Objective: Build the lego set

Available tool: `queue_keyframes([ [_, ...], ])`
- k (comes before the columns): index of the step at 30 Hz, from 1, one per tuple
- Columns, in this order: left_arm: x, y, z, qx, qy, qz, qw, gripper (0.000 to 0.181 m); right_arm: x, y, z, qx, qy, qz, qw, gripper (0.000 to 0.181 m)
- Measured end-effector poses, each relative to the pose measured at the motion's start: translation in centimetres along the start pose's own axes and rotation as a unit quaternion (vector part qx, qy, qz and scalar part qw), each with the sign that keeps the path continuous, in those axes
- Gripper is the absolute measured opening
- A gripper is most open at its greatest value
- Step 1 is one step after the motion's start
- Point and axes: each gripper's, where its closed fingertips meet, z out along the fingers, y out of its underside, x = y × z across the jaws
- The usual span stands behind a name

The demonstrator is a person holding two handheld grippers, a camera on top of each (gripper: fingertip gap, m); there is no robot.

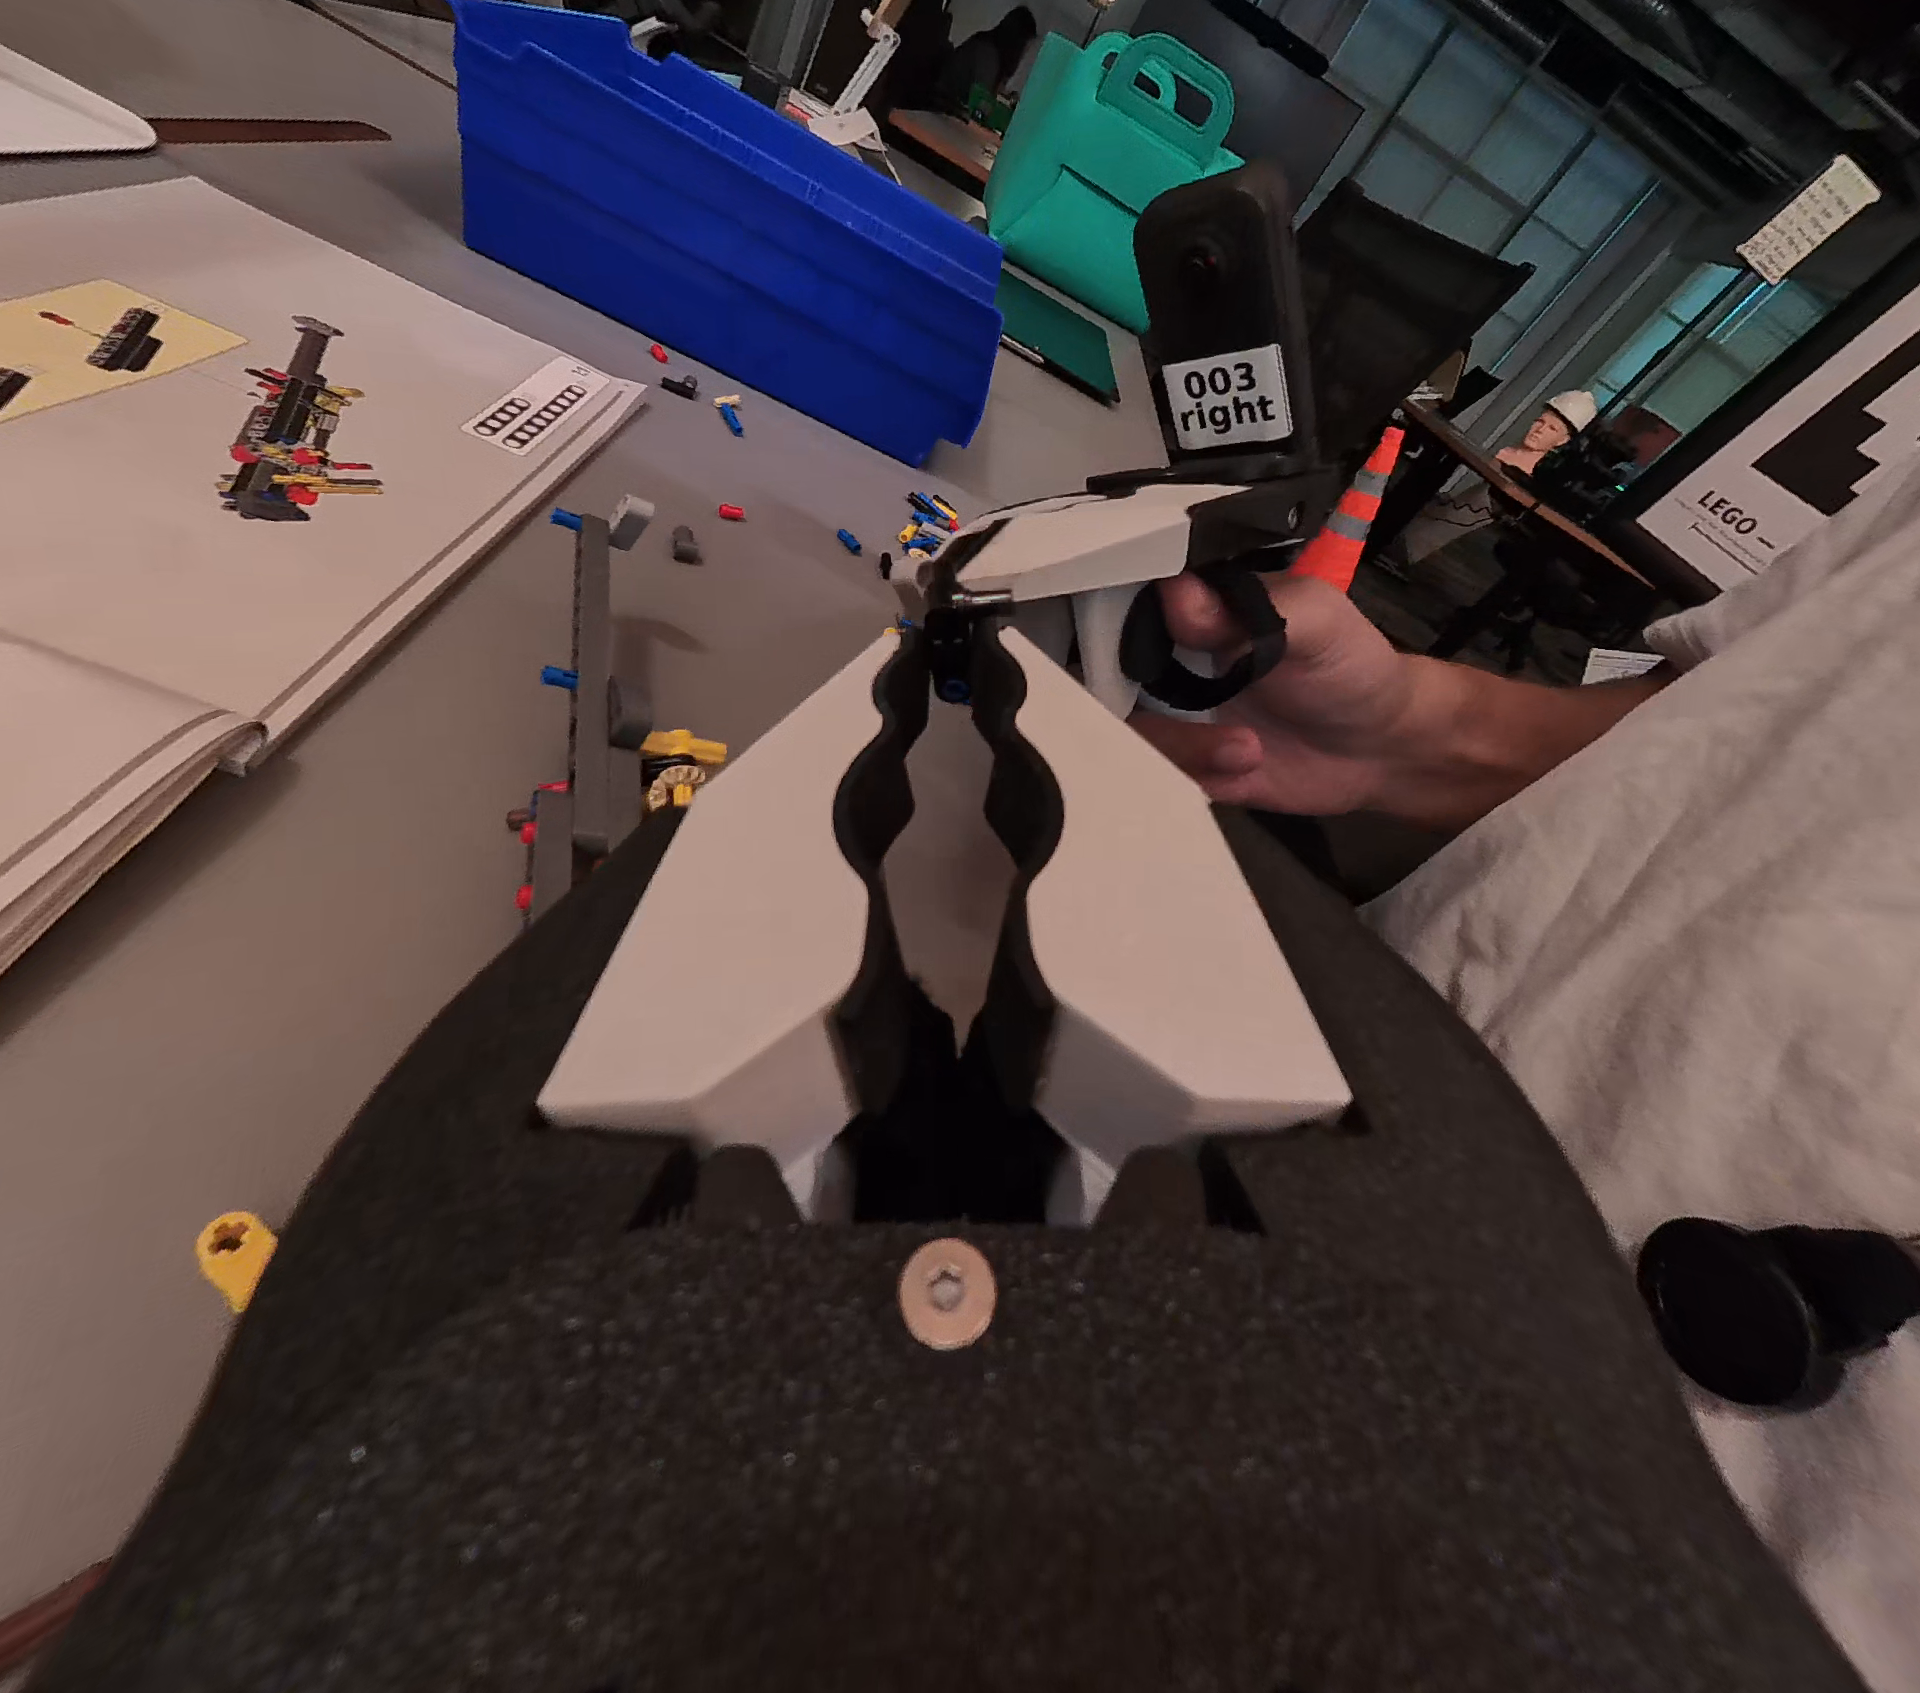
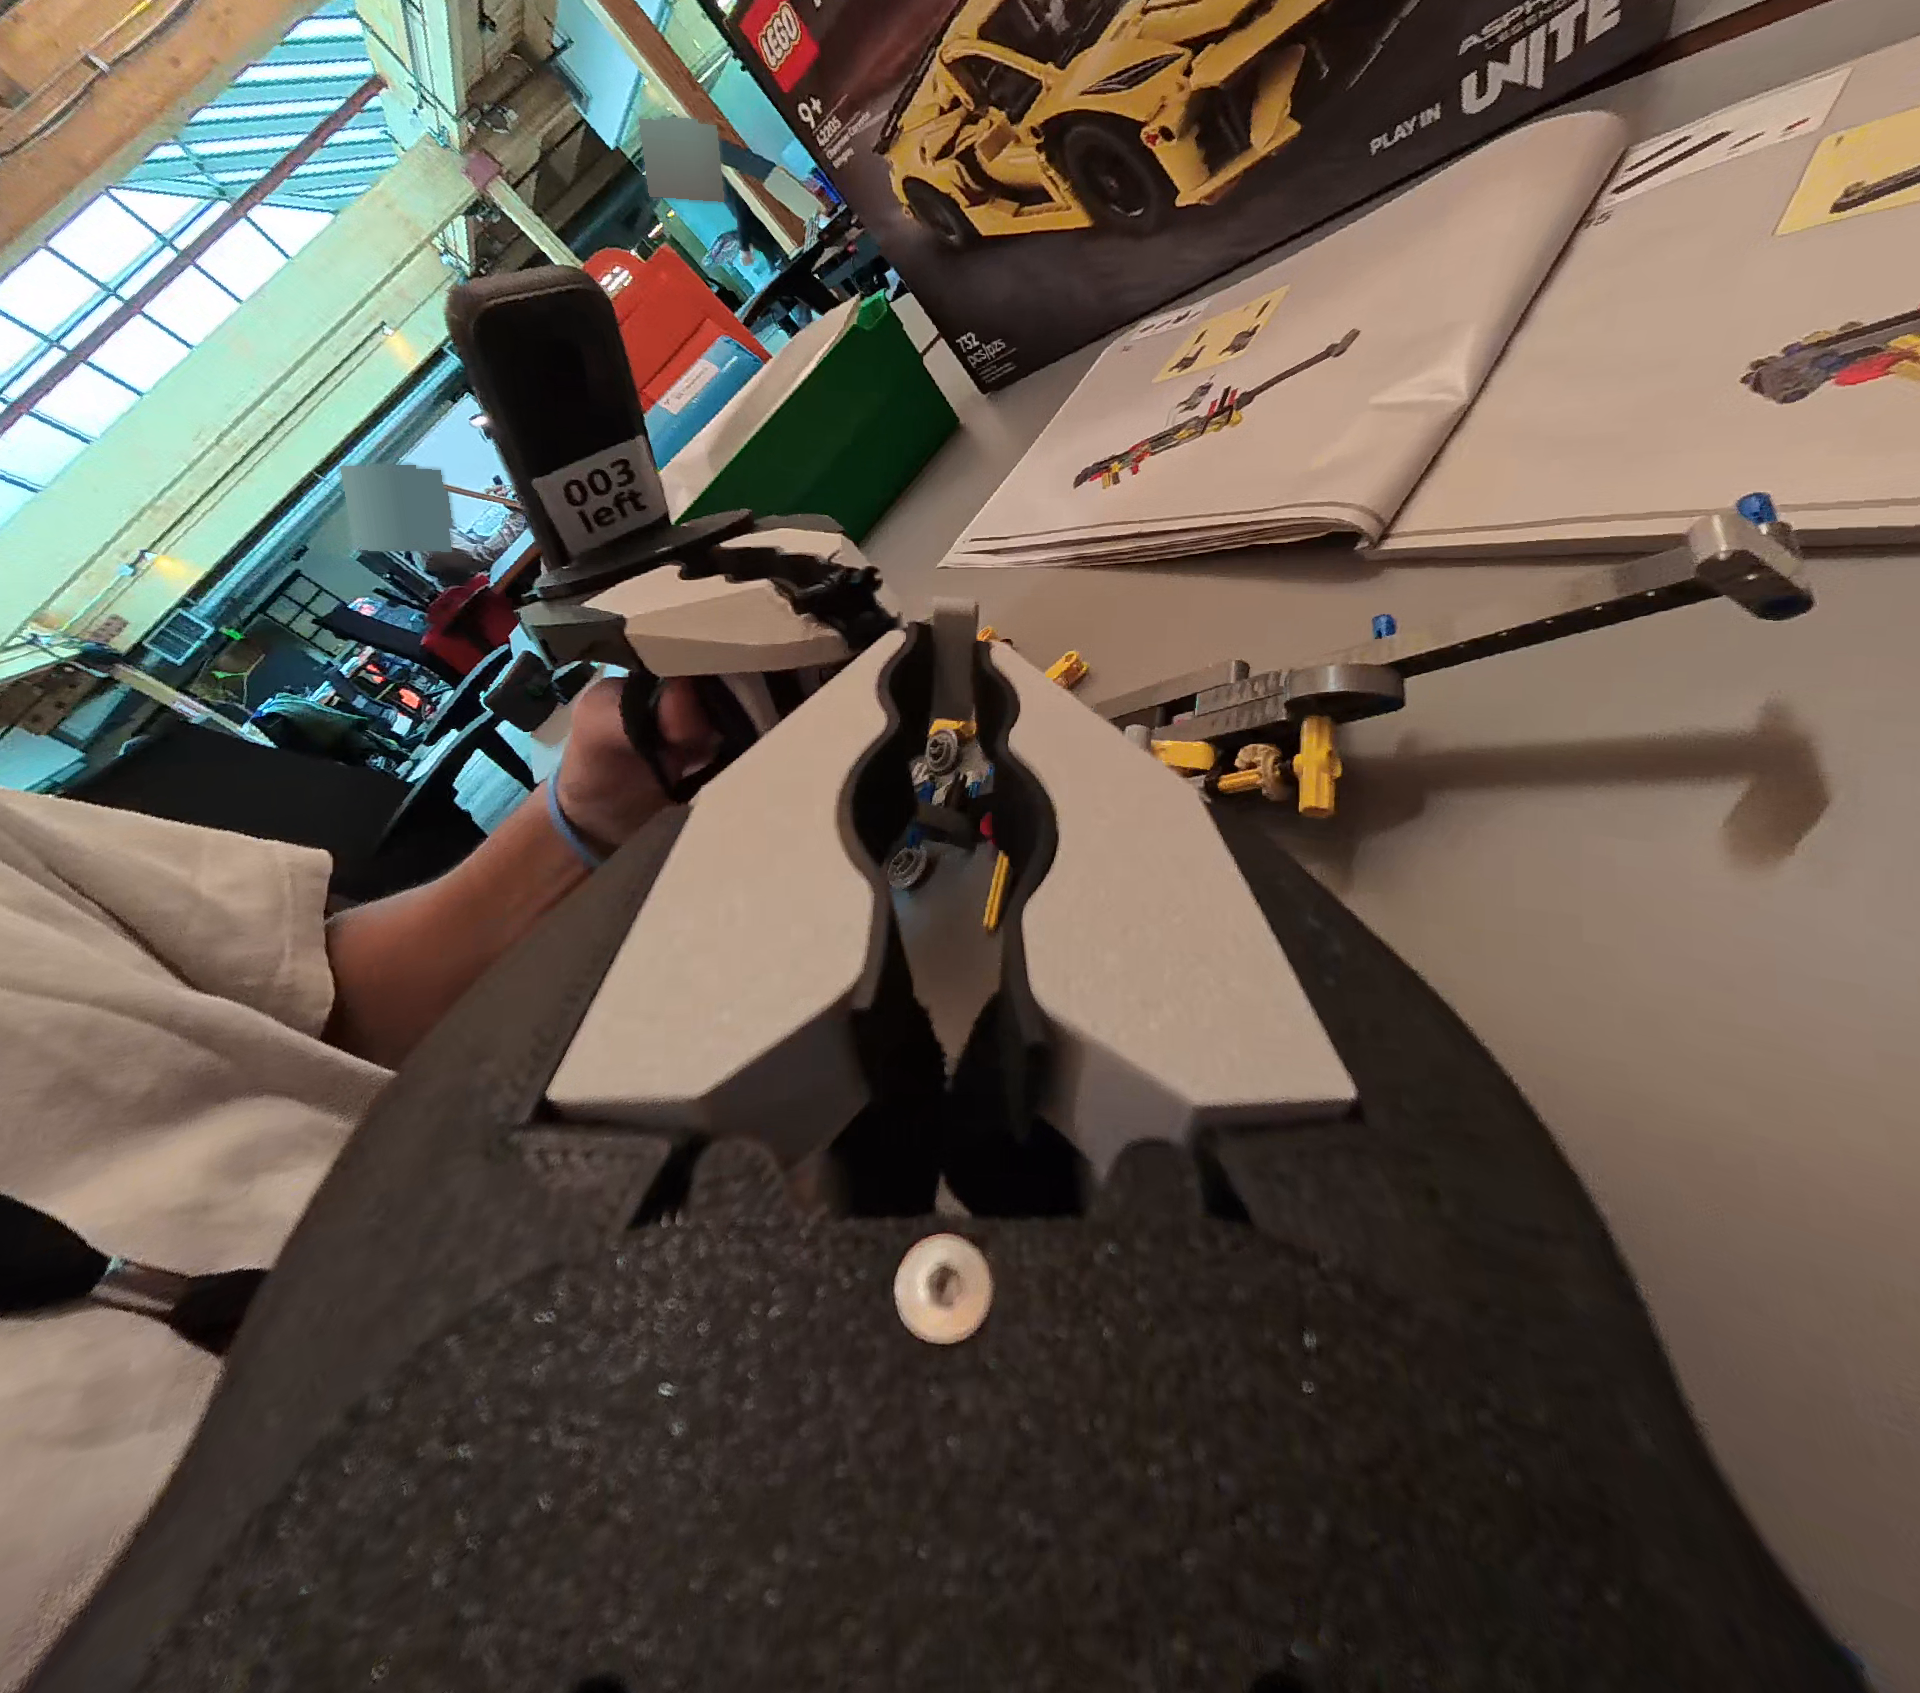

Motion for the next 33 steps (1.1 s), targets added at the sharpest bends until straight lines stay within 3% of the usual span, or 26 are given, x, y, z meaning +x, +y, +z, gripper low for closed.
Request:
queue_keyframes([
  [8,-0.6,0.4,0.3,-0.016,-0.042,0.013,0.999,0.006,0.5,-0.3,0.8,0.003,0.031,-0.008,0.999,0.006],
  [13,-1.6,0.5,0.7,-0.017,-0.12,0.019,0.992,0.007,1.6,-0.5,1.0,0.014,0.086,-0.02,0.996,0.006],
  [18,-1.7,-0.3,0.7,0.003,-0.197,0.057,0.979,0.006,1.6,-1.2,1.0,0.057,0.129,-0.038,0.989,0.006],
  [24,-1.5,-1.5,0.4,0.042,-0.214,0.071,0.973,0.006,0.7,-0.7,1.5,0.073,0.135,-0.055,0.987,0.006],
  [30,-1.4,-2.1,0.0,0.063,-0.215,0.102,0.969,0.006,0.6,-1.3,2.1,0.099,0.057,0.11,0.987,0.006],
  [33,-1.1,-2.5,-0.2,0.077,-0.23,0.131,0.961,0.006,0.0,-1.7,2.2,0.123,0.036,0.128,0.983,0.006],
])
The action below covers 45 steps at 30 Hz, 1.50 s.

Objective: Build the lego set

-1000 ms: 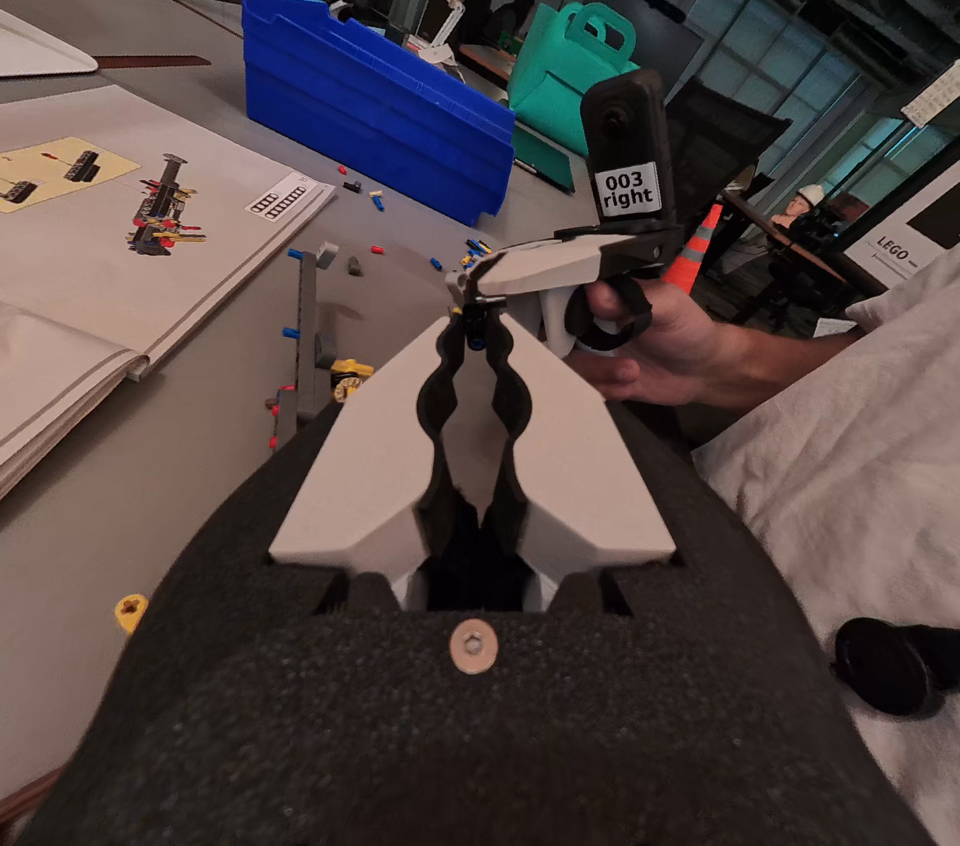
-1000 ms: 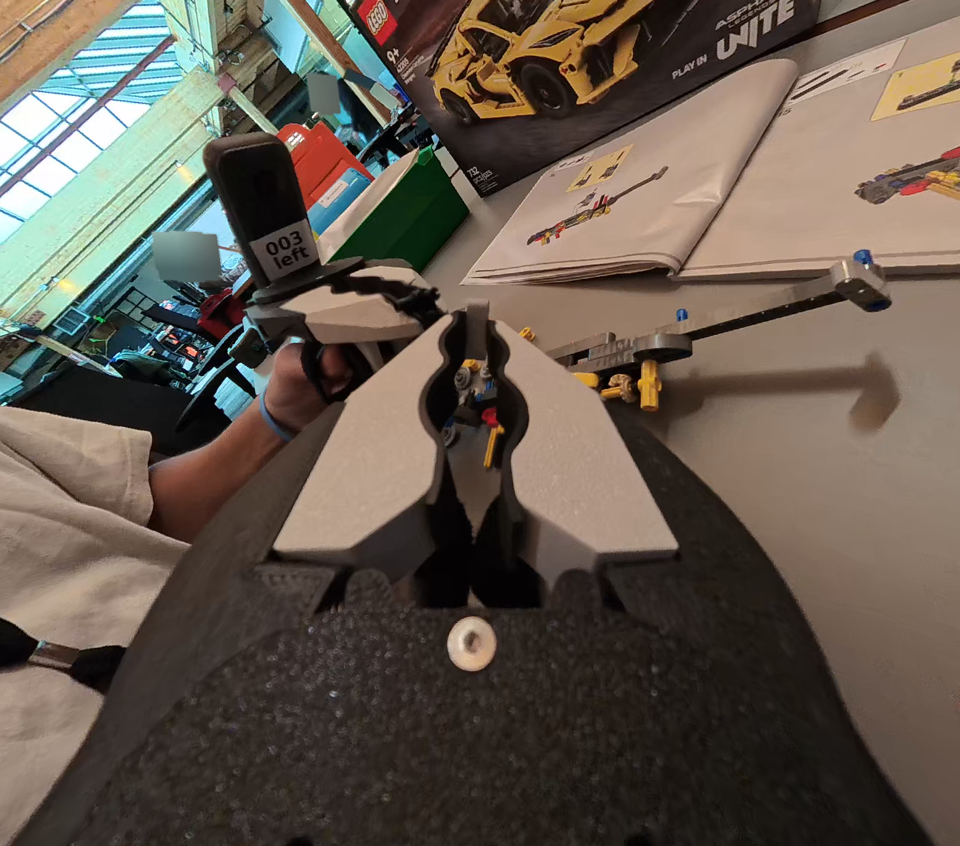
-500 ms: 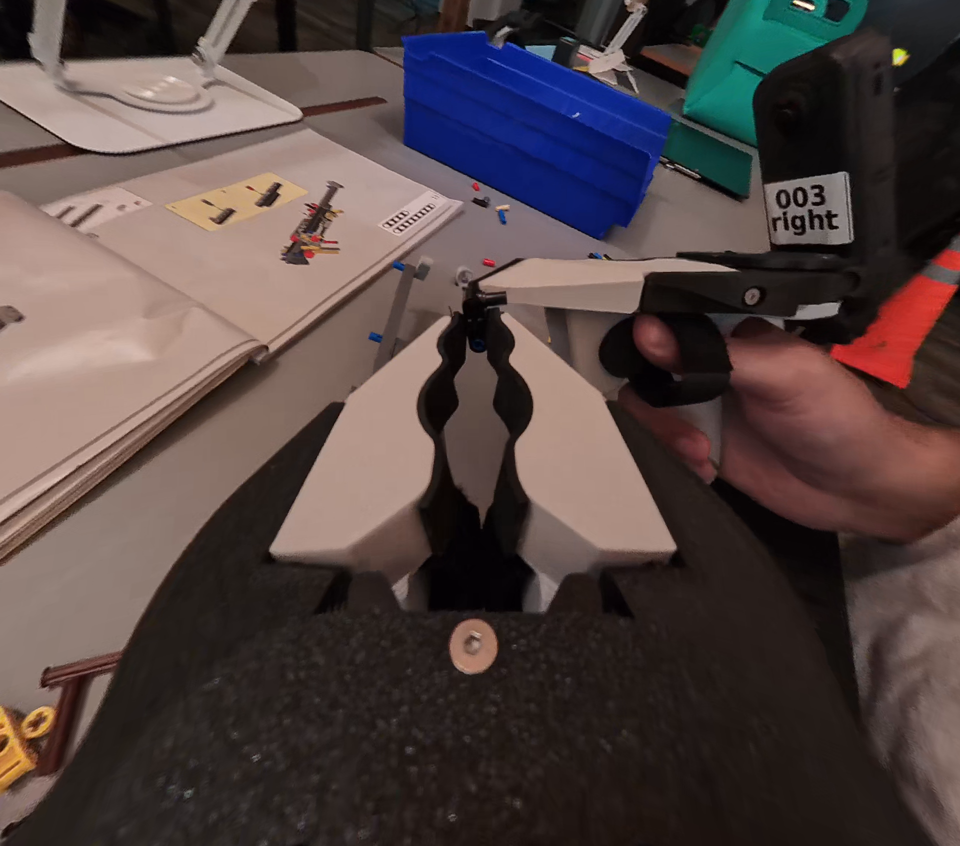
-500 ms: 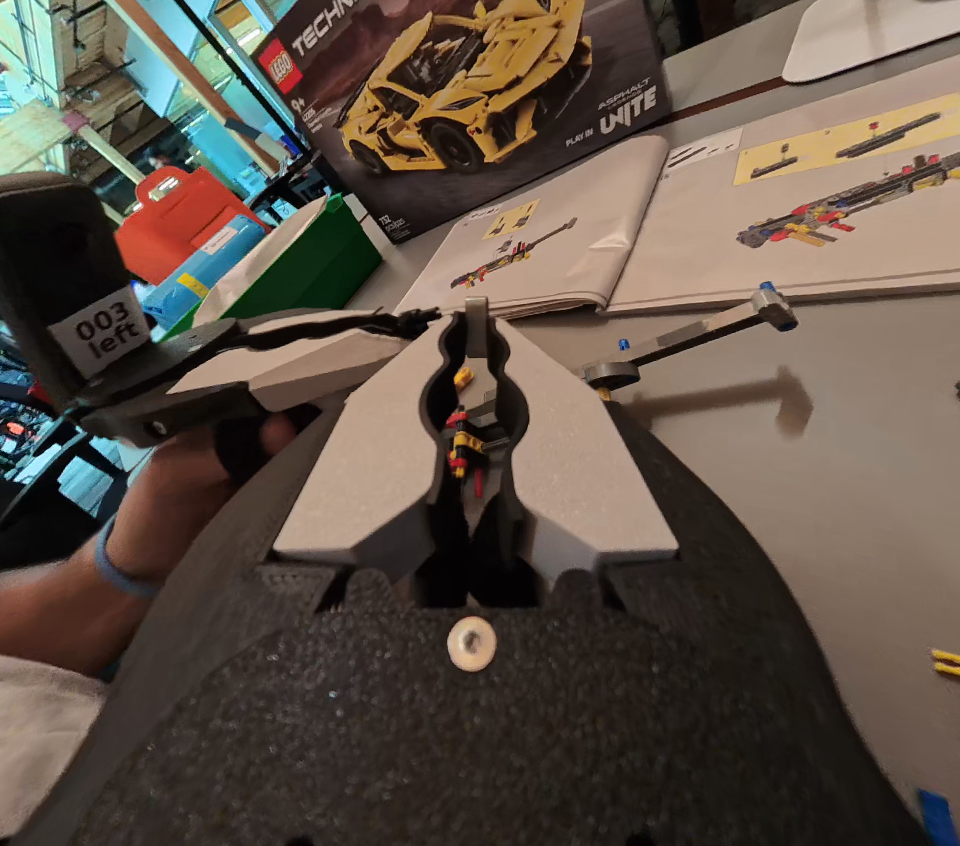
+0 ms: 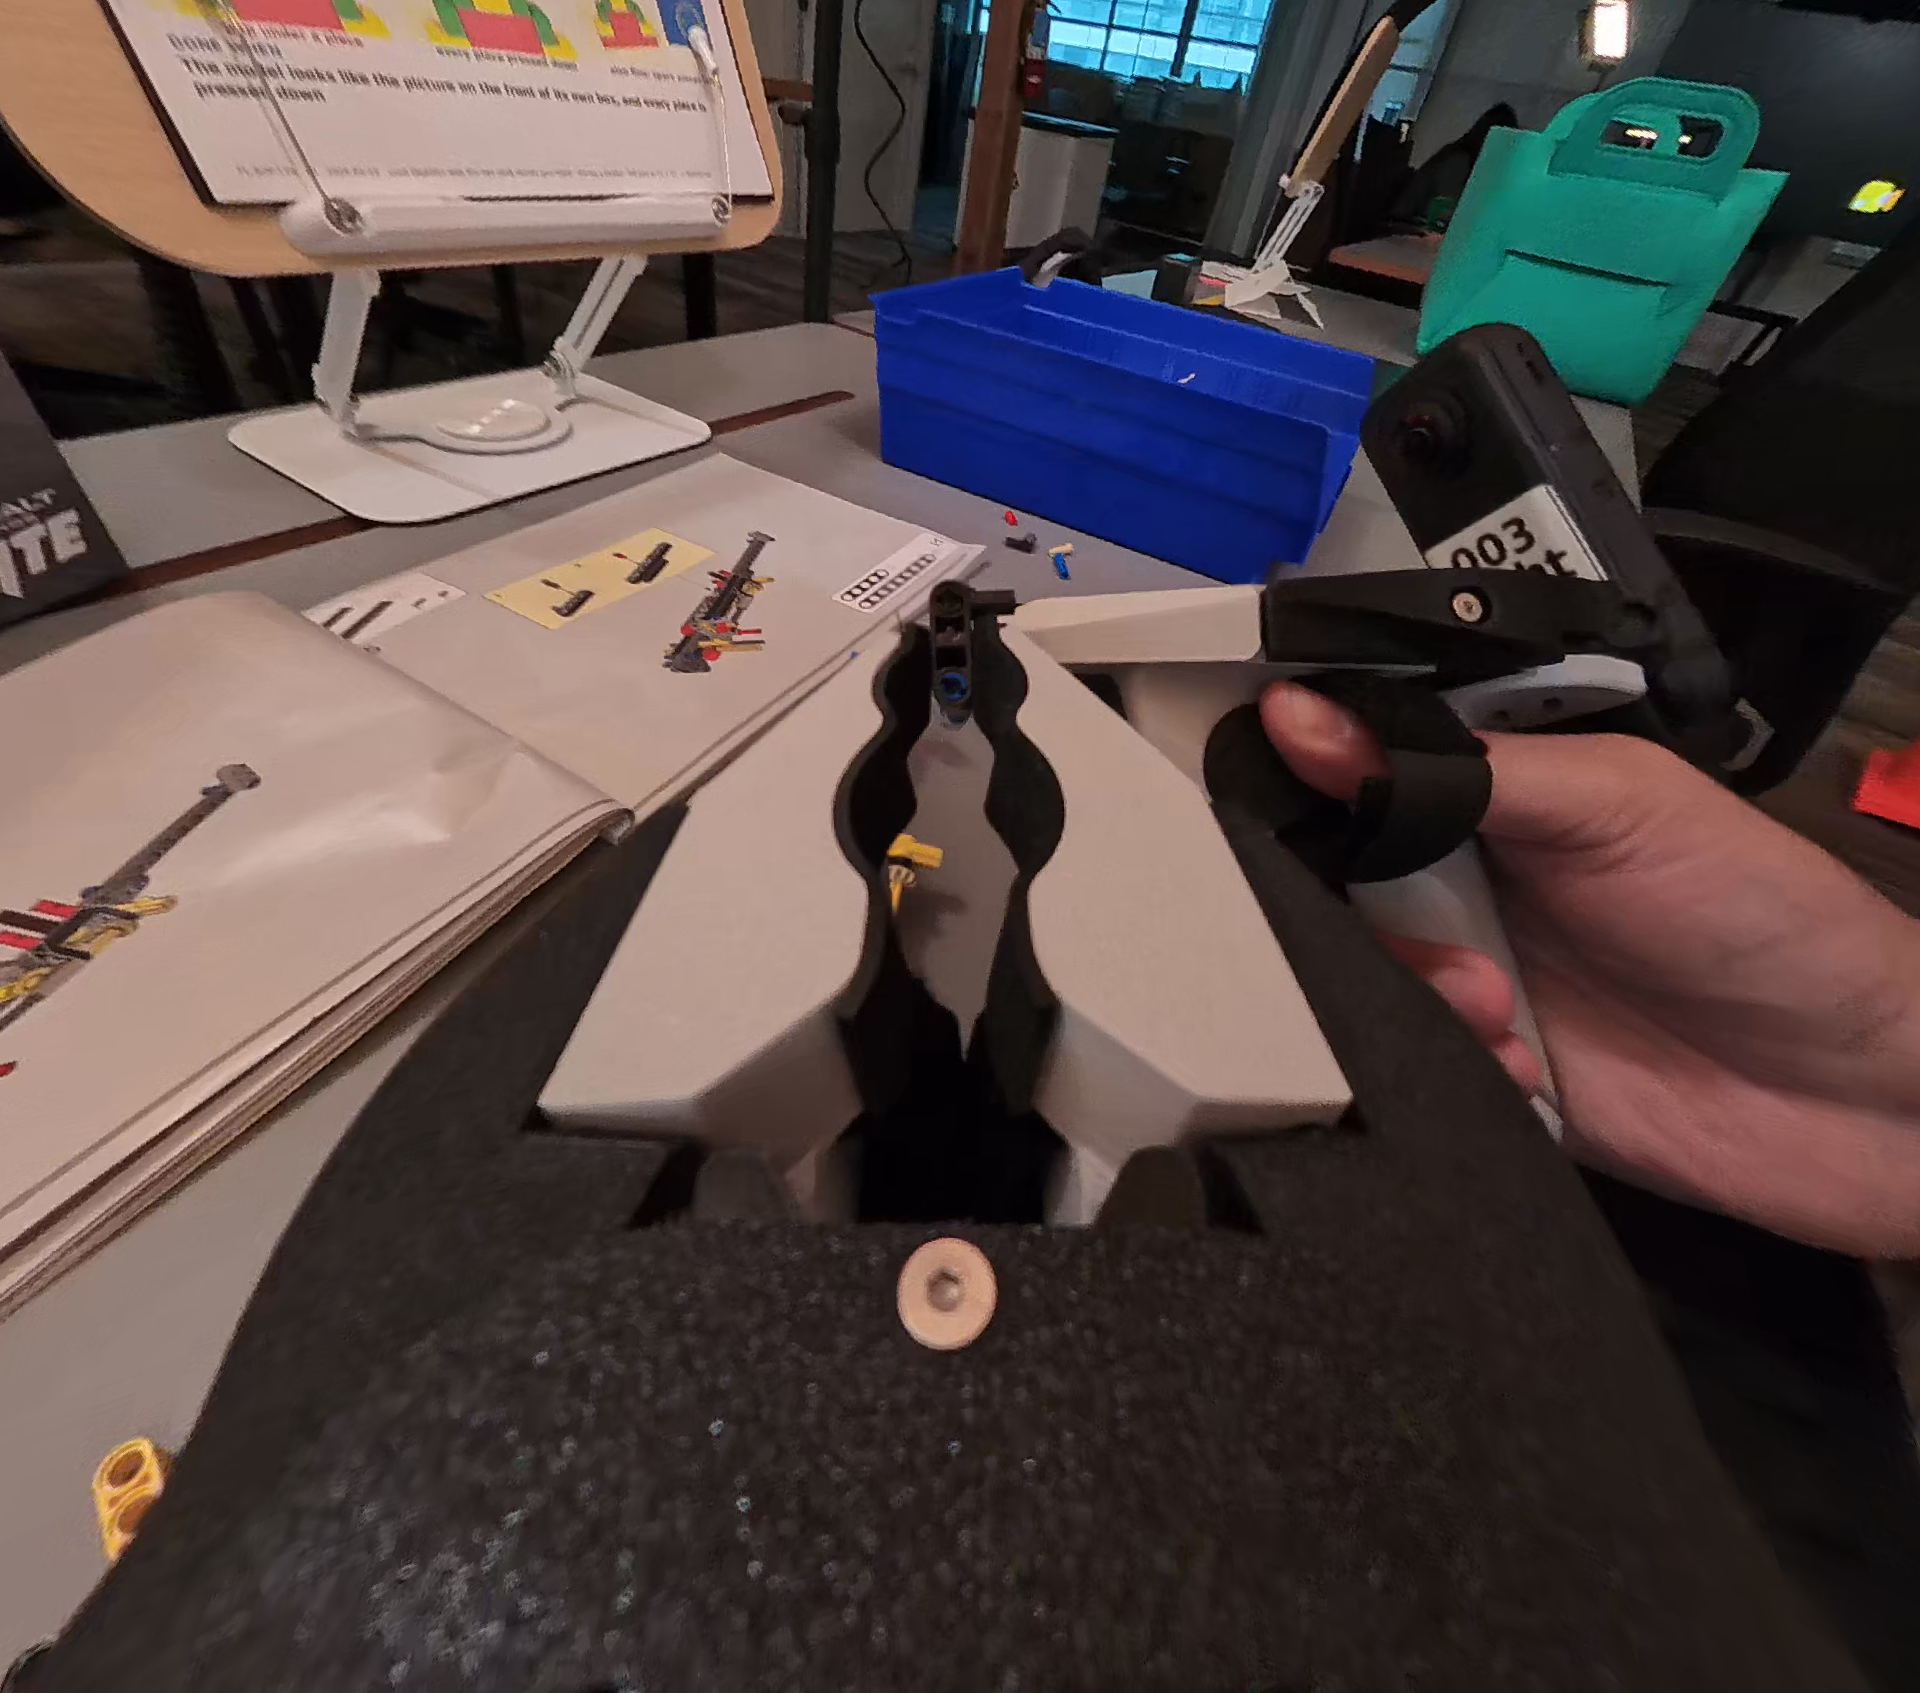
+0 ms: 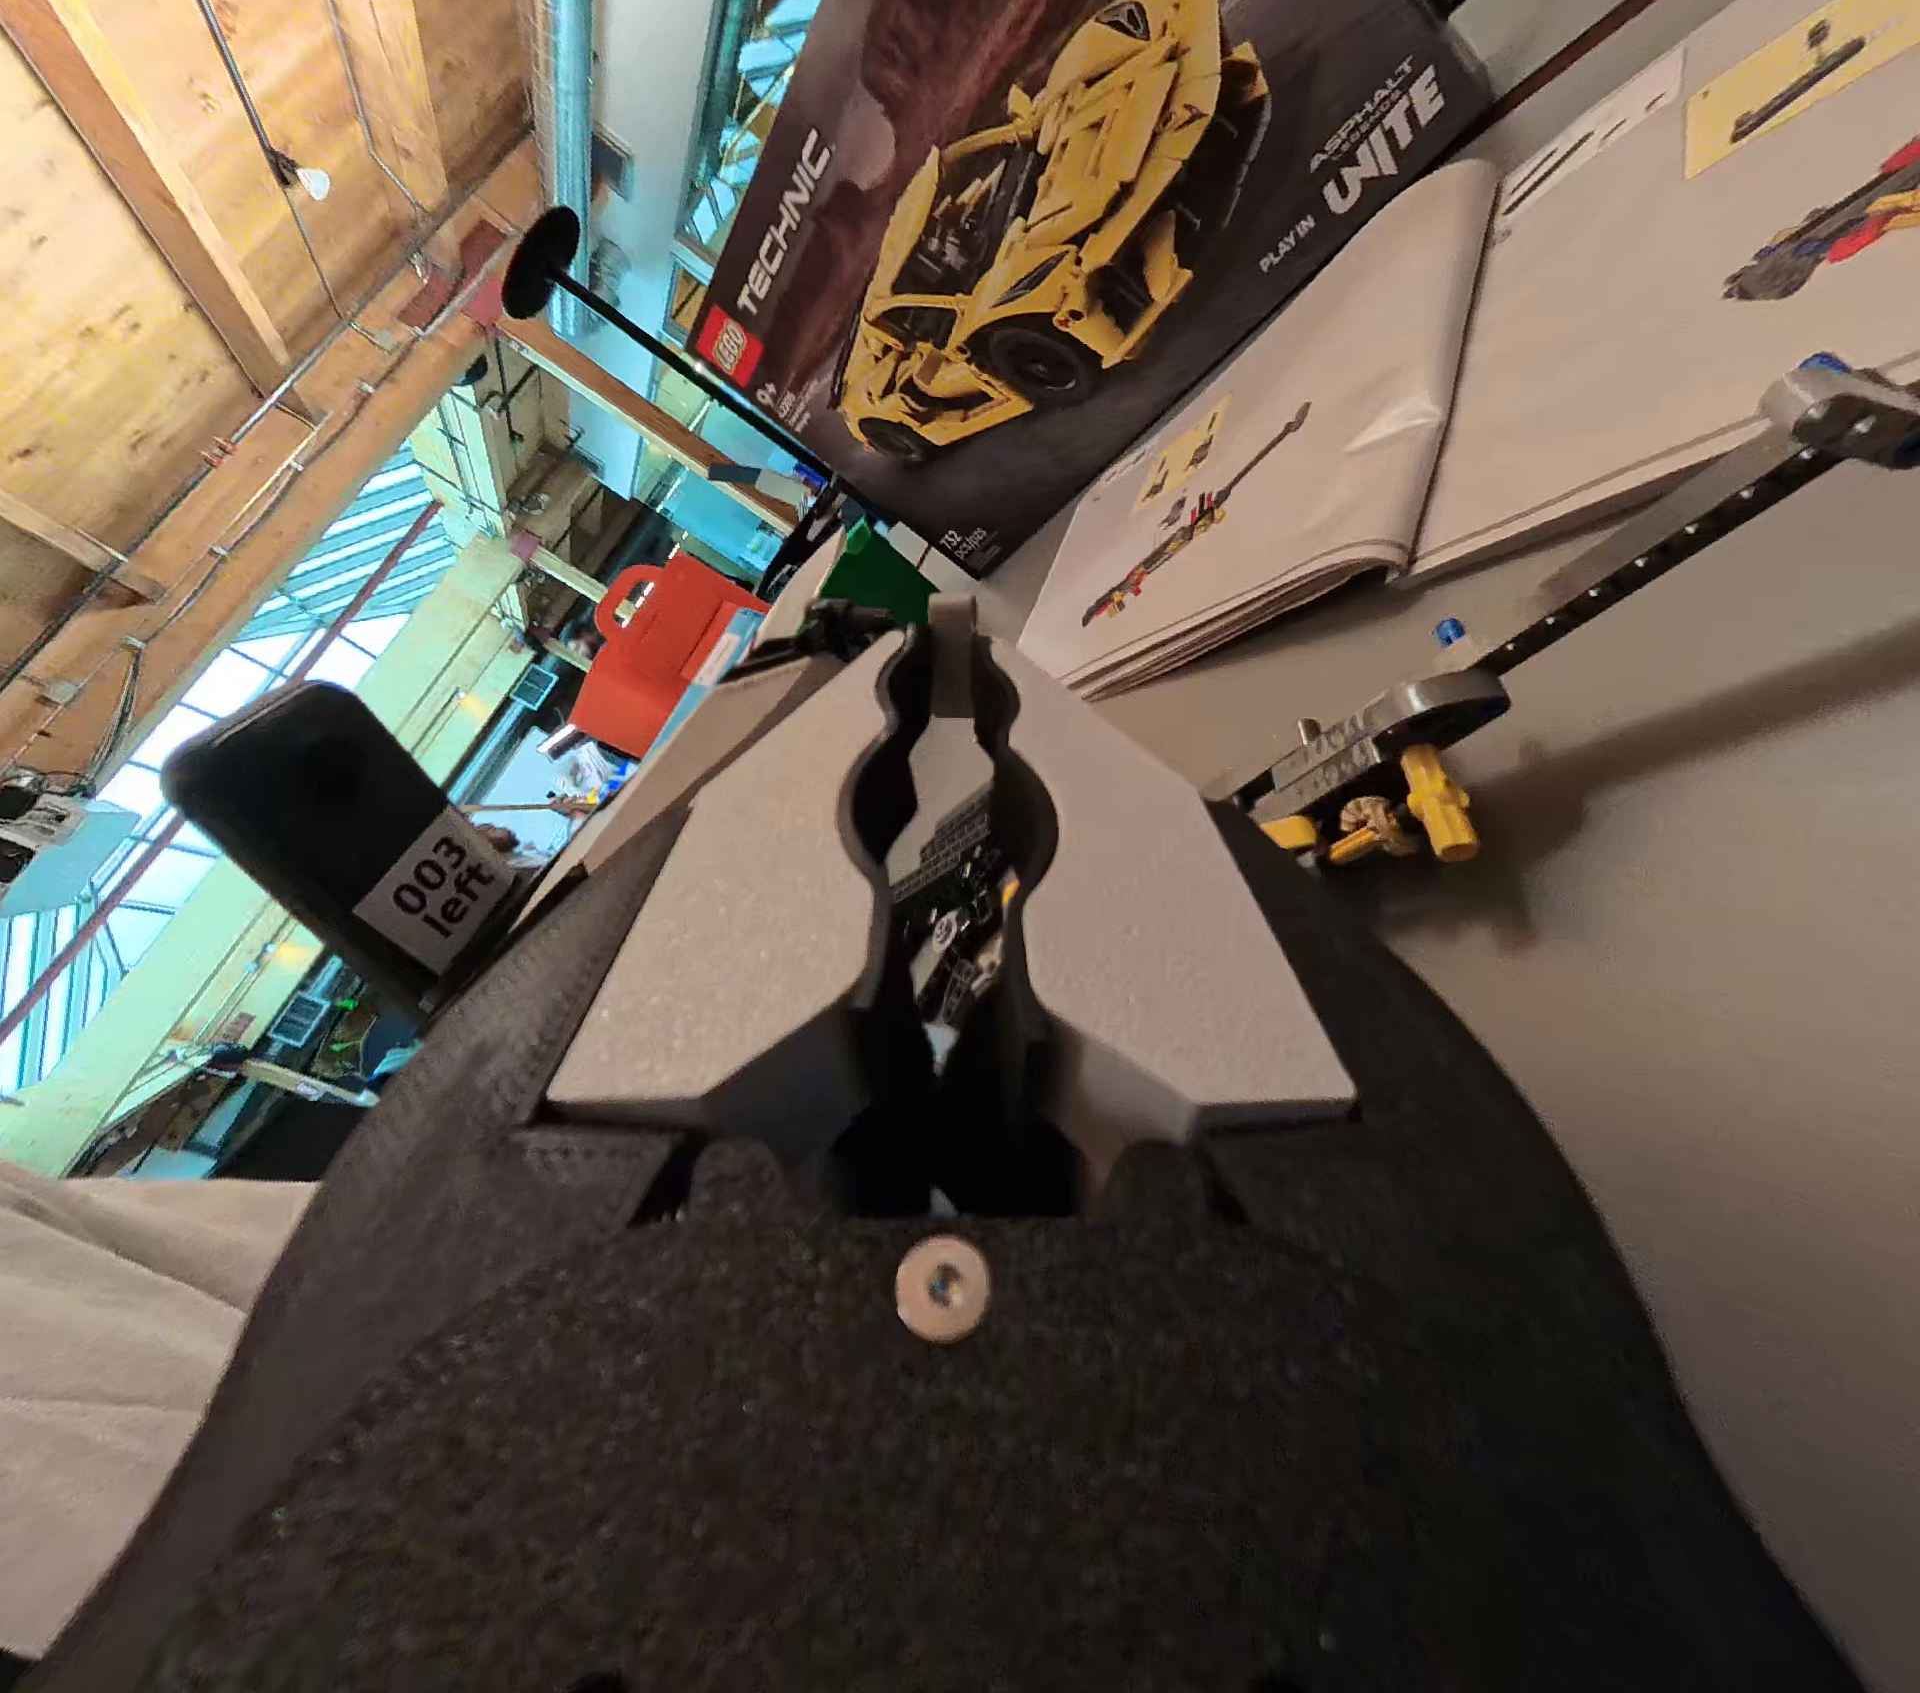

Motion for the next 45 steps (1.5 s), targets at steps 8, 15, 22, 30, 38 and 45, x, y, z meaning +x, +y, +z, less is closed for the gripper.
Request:
queue_keyframes([
  [8,-0.1,-1.4,-0.1,0.051,-0.007,-0.045,0.998,0.006,-1.2,-1.2,-0.1,0.054,0.013,-0.1,0.993,0.007],
  [15,0.2,-1.5,0.4,0.057,0.011,-0.091,0.994,0.006,-1.2,-1.6,-0.6,0.067,0.053,-0.219,0.972,0.006],
  [22,0.2,-1.4,0.7,0.06,0.039,-0.134,0.988,0.007,-0.9,-1.7,-0.8,0.059,0.058,-0.174,0.981,0.007],
  [30,0.2,-0.8,0.7,0.046,0.087,-0.202,0.974,0.006,-0.7,-1.9,-0.8,0.008,0.119,-0.367,0.923,0.007],
  [38,0.3,0.0,0.8,0.011,0.119,-0.197,0.973,0.006,-0.1,-1.6,-0.9,-0.025,0.116,-0.409,0.905,0.007],
  [45,0.4,0.7,0.8,-0.013,0.13,-0.184,0.974,0.006,0.5,-0.8,-1.0,-0.069,0.1,-0.369,0.921,0.007],
])
